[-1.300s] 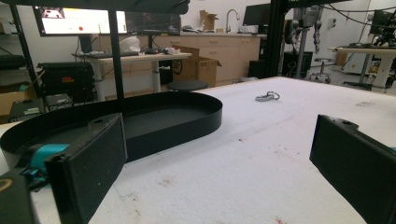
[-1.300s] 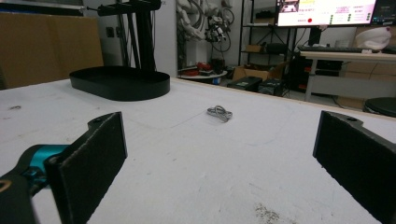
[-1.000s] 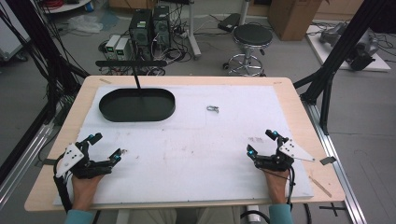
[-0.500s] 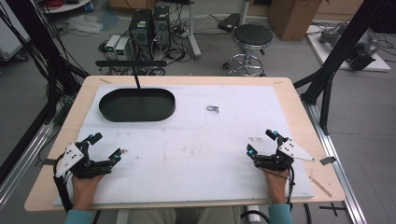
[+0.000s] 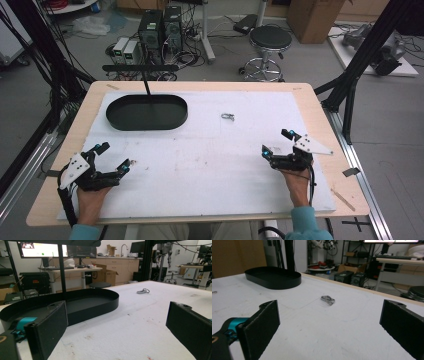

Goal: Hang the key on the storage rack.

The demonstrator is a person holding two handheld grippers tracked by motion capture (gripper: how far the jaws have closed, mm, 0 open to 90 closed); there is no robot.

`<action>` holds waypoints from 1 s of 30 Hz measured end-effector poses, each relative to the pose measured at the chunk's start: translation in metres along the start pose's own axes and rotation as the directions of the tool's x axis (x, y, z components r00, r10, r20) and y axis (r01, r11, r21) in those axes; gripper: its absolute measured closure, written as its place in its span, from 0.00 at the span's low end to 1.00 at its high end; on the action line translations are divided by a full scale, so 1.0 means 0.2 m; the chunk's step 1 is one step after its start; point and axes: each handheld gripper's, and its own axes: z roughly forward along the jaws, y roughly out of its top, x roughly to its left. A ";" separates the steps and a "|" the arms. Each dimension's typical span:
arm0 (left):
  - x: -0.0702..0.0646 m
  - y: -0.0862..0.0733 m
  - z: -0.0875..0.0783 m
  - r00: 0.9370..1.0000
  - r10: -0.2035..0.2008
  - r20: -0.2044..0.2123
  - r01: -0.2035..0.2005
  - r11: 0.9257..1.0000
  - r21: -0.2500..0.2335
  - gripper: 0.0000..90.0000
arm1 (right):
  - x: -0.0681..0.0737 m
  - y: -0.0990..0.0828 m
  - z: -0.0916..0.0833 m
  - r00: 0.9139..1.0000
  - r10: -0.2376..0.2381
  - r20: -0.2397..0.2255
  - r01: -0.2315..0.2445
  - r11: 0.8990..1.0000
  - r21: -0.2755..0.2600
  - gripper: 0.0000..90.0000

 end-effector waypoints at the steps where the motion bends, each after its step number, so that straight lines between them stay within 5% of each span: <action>1: 0.00 0.00 0.00 1.000 0.001 0.002 -0.001 1.000 0.003 0.05 | -0.01 0.02 0.02 1.000 -0.001 -0.010 0.001 1.000 0.018 0.02; 9: 0.00 0.00 0.00 1.000 0.002 0.000 -0.002 1.000 0.003 0.05 | -0.05 0.18 0.16 0.997 -0.037 -0.067 0.044 0.994 0.101 0.02; 19: 0.00 0.00 0.00 1.000 -0.004 0.000 0.004 1.000 0.001 0.05 | -0.08 0.32 0.42 0.989 -0.078 -0.122 0.103 0.973 0.207 0.02; 30: 0.00 0.00 0.00 1.000 0.000 -0.001 0.000 1.000 0.005 0.05 | -0.16 0.40 0.63 0.992 -0.036 -0.120 0.071 0.949 0.307 0.04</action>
